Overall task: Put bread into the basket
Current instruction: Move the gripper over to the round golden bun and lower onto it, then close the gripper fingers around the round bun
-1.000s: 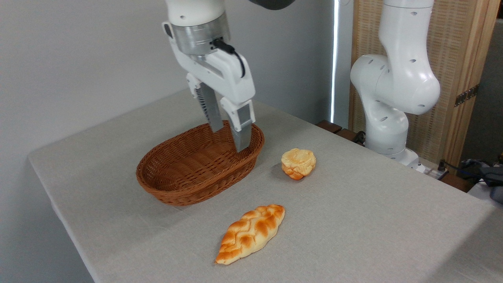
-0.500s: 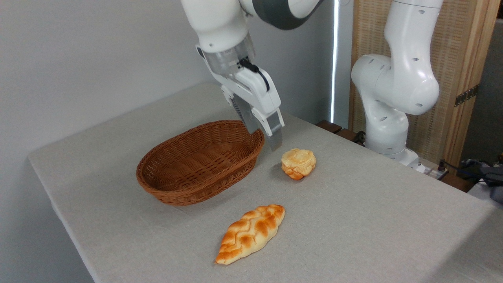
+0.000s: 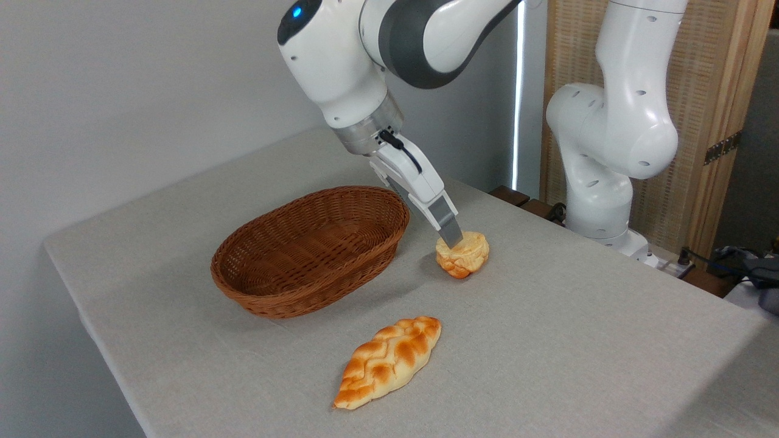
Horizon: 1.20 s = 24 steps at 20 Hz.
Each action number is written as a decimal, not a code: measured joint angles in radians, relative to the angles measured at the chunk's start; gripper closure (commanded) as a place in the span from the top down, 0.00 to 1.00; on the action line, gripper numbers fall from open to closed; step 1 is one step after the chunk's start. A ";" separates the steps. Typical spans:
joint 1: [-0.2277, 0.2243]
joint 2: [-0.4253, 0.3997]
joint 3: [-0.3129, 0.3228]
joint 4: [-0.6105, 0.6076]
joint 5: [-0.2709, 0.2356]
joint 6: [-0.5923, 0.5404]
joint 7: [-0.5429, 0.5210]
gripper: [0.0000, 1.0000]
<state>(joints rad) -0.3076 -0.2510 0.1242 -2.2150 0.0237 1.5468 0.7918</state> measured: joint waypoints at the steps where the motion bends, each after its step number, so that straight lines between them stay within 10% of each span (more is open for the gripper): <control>1: -0.005 0.000 0.000 -0.014 0.000 0.005 0.000 1.00; 14: -0.044 0.005 -0.001 -0.132 0.043 0.125 0.000 0.99; 16: -0.044 0.005 -0.001 -0.133 0.044 0.125 0.000 0.81; 19: -0.044 0.005 -0.001 -0.134 0.073 0.126 0.000 0.28; 24: -0.048 0.005 -0.005 -0.135 0.090 0.126 0.000 0.19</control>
<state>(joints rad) -0.3557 -0.2462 0.1193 -2.3497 0.1138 1.6730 0.7918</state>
